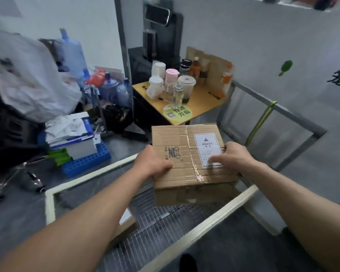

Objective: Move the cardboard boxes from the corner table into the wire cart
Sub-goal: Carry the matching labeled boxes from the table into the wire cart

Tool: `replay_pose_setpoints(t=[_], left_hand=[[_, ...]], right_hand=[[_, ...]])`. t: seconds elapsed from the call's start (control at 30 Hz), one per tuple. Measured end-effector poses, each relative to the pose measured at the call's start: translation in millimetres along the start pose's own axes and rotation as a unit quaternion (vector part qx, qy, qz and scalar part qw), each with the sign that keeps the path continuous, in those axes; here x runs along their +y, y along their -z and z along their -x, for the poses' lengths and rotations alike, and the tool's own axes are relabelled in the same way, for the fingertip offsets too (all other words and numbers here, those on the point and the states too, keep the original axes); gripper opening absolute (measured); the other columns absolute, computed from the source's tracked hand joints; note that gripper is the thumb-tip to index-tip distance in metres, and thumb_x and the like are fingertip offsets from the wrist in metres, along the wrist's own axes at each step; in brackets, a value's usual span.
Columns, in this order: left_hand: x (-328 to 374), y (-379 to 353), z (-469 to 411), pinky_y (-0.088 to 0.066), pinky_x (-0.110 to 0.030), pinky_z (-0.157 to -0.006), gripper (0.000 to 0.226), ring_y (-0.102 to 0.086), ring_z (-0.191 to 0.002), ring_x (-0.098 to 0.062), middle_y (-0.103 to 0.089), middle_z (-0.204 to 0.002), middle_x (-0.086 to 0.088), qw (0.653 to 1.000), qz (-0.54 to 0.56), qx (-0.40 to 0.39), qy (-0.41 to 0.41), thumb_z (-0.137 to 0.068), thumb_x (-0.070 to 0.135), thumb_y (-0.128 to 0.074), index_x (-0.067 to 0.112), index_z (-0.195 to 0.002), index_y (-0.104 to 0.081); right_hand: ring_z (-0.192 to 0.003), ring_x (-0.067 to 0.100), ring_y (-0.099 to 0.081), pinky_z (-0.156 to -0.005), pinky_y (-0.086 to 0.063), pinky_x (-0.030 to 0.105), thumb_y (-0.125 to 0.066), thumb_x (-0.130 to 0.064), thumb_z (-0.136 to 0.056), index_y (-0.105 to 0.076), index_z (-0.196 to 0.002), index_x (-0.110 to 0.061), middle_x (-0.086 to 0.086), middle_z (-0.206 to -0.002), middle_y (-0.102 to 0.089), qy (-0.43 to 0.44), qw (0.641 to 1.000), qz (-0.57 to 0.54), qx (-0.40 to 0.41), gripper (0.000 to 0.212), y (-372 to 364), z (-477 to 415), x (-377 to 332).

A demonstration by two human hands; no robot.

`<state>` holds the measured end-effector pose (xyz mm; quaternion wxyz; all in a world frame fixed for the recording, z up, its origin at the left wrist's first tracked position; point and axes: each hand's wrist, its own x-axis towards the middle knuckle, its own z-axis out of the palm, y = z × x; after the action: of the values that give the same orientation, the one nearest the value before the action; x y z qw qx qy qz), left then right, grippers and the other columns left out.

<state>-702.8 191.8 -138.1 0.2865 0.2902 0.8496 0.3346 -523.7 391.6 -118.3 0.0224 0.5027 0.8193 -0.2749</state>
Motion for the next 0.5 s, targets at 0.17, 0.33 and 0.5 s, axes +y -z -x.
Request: replay_pose_setpoints(t=[0.17,0.33,0.5], left_hand=[[-32.3,-11.3,-11.0,-0.056,-0.028,-0.077,0.044,-0.068,-0.093,-0.015,-0.072,-0.102,0.003,0.997,0.006,0.041,0.067,-0.069,0.028,-0.084,0.019,-0.109,-0.068],[-59.1,-35.8,-24.5,-0.060,-0.032,-0.078,0.042,-0.068,-0.092,-0.014,-0.071,-0.099,0.004,0.990,0.015,0.029,0.139,-0.070,0.023,-0.084,0.016,-0.107,-0.066],[-96.7,-71.0,-32.9,-0.056,-0.035,-0.077,0.067,-0.062,-0.093,-0.016,-0.063,-0.106,0.002,0.975,0.018,0.043,0.219,-0.065,0.029,-0.089,0.014,-0.118,-0.050]], right_hand=[[-0.085,0.016,-0.062,-0.063,-0.049,0.034,-0.086,-0.057,-0.060,-0.061,-0.103,-0.020,-0.003,-0.095,-0.067,0.061,0.996,0.034,-0.060,0.061,-40.6,-51.5,-13.4],[-0.084,0.014,-0.055,-0.059,-0.039,0.029,-0.089,-0.050,-0.065,-0.052,-0.109,-0.018,-0.005,-0.097,-0.059,0.091,0.988,0.046,-0.116,0.066,-78.8,-89.6,-6.5],[-0.098,0.022,-0.059,-0.079,-0.049,0.036,-0.089,-0.047,-0.068,-0.050,-0.119,-0.016,-0.001,-0.108,-0.059,0.093,0.980,0.074,-0.162,0.071,-125.8,-116.9,10.4]])
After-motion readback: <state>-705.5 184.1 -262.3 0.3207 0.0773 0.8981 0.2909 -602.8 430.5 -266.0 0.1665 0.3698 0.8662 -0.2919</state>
